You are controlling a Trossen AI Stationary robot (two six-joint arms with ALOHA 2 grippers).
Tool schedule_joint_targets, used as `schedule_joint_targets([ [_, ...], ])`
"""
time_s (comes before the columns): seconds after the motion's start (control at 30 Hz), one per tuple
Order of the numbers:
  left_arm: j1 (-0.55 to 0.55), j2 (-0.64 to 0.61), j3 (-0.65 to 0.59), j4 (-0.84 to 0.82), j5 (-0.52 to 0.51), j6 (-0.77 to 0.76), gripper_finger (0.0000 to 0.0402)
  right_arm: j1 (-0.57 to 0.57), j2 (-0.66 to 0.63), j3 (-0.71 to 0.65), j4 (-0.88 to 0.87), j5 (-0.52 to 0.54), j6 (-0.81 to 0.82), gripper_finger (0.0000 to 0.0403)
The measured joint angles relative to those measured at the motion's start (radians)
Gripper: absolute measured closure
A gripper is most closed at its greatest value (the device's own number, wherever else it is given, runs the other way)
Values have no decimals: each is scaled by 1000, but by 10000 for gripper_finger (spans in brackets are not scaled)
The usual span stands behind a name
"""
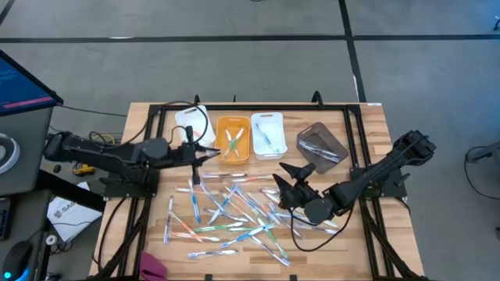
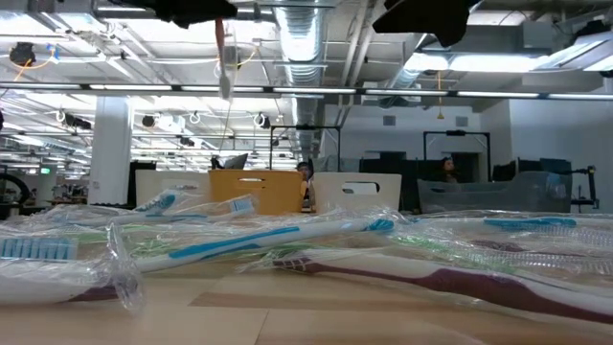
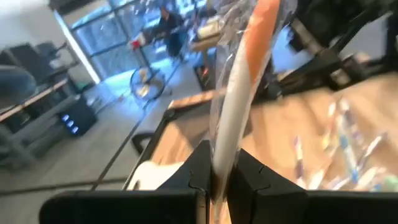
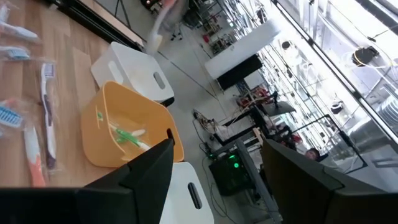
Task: Pick & Place Toothbrushes
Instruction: Put the white orange toothbrush into the left white bin
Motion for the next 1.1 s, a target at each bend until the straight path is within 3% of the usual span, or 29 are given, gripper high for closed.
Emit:
schedule_joint_targets([
  [0.37,146,84,217,-331,-5,135,387,-1,0,0,-5,0,0,163],
  [0.6,250,162,327,-544,-66,217,387,-1,0,0,-5,-1,2,163],
  [0.93,335,264,461,-850,-66,351,387,-7,0,0,-8,-5,9,163],
  [1.1,374,285,481,-905,-50,410,387,-19,0,0,-12,-29,23,163],
])
